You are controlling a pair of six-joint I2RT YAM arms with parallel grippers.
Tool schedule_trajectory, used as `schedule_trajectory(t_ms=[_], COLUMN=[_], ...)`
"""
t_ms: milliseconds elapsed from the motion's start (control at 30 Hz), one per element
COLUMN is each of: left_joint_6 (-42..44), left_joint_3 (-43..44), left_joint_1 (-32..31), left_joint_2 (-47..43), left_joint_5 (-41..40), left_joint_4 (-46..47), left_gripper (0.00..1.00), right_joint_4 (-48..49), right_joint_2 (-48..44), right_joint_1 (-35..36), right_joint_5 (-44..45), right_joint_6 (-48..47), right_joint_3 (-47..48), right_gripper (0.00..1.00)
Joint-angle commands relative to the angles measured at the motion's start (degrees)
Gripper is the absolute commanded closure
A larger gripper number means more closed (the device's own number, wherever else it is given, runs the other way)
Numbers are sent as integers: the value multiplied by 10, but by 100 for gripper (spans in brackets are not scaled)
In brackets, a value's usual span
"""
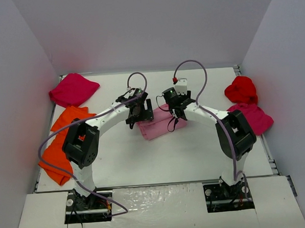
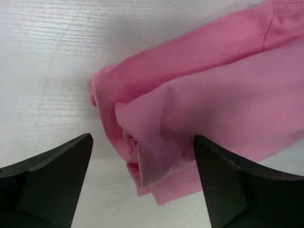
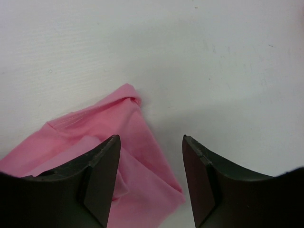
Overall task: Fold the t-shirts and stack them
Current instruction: Fold the tshirt
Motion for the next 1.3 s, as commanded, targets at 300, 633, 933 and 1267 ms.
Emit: schedule_trajectory(t_ms=[300,633,933,1267], left_joint_6=[15,-39,-63,-67], left_joint_3=[-38,-143,-218,-239], left_joint_1=[1,-11,-21,-22], left_joint_2=[-159,-258,-386,-425], left_joint_5=[-35,-17,-56,-65], left_joint_4=[53,63,29,15], left_gripper=[25,93,100,100], right_joint_4=[-46,-43,-24,-23], right_joint_2=[-178,-93,2,18], right_joint_1=[43,68,77,78], right_joint_5=[-94,-122,-142,-133], right_joint_6=[12,28,17,0], right_joint_3=[-74,-71,-9,31], right_gripper=[100,100,100,100])
